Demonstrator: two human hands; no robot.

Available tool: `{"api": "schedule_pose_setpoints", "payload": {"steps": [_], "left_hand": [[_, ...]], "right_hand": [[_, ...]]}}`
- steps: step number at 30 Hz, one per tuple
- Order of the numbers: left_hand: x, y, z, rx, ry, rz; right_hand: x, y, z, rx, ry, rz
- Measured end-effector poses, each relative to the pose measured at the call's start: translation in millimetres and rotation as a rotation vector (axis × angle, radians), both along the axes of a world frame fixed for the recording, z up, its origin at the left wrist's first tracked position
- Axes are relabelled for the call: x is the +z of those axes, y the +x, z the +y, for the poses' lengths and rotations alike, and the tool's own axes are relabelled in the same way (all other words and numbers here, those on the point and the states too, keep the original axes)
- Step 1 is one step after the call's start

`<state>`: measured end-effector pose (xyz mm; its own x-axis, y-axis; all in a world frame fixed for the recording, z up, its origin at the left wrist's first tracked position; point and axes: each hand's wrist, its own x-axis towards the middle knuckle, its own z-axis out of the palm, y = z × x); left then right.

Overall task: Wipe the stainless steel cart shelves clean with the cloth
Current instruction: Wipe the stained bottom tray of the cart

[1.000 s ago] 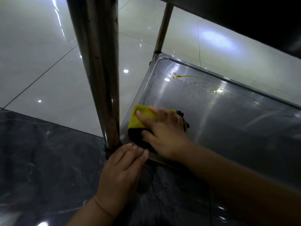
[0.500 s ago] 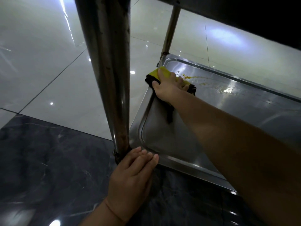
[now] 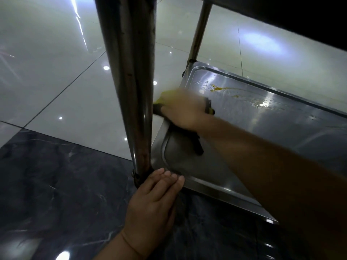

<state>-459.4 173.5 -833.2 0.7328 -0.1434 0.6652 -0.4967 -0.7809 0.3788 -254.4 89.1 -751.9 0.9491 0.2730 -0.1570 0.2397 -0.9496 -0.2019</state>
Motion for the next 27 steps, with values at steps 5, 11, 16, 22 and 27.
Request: {"api": "schedule_pose_setpoints", "payload": {"steps": [5, 11, 16, 22, 27], "left_hand": [[-4, 1, 6, -0.038, 0.038, 0.031], [-2, -2, 9, -0.074, 0.066, 0.07], [7, -16, 21, -0.146, 0.021, 0.107], [12, -41, 41, 0.016, 0.007, 0.08], [17, -46, 43, 0.06, -0.022, 0.083]], "right_hand": [[3, 44, 9, -0.09, -0.105, 0.025], [-2, 2, -2, 0.028, -0.047, 0.052], [-6, -56, -18, 0.226, -0.046, 0.062], [-13, -142, -71, 0.454, -0.085, 0.01], [-18, -171, -114, 0.69, -0.111, -0.138]]}}
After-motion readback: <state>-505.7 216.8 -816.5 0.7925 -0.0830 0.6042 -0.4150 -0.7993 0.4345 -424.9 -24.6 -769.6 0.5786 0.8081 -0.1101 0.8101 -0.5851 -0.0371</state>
